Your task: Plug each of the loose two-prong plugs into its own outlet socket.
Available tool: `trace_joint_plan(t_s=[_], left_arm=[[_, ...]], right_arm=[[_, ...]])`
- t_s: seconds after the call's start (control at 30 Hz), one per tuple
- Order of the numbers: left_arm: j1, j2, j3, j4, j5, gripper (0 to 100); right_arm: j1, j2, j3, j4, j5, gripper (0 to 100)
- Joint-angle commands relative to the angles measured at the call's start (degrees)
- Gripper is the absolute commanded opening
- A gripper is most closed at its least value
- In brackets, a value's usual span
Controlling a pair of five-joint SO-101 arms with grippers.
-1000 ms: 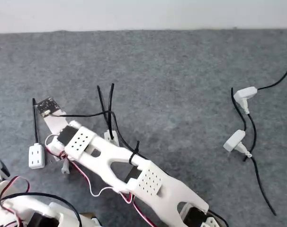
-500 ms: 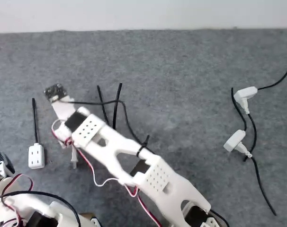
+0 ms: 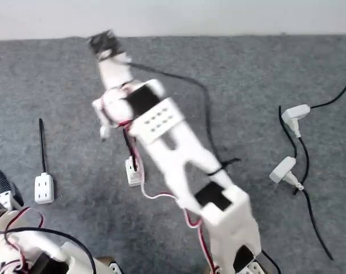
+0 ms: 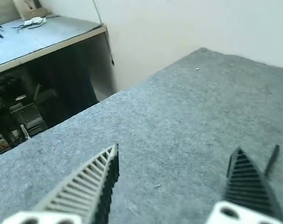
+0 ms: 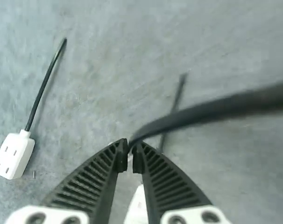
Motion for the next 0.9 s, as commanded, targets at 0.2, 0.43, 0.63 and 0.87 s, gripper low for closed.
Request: trace_joint_plan(t_s=[0.2,0.43,0.63,0.87], left_arm=[[1.9,0.2,-0.4,0.2,-1.8,35],[7.6,0.2,1.1,0.2,-2.9,35],[20.6,0.2,1.6,-0.3,-4.6,35],[37.1,0.2,0.1,-0.7,-5.5,35]], right_arm=[[2.4,-13.7,-2.9,6.9,3.1,0.9],[2.2,-16.1,-3.1,8.3,4.9,0.9],[2.3,-19.7,-3.1,11.4,5.1,0.8],[2.0,-26.9,-3.1,11.3,8.7,0.8]])
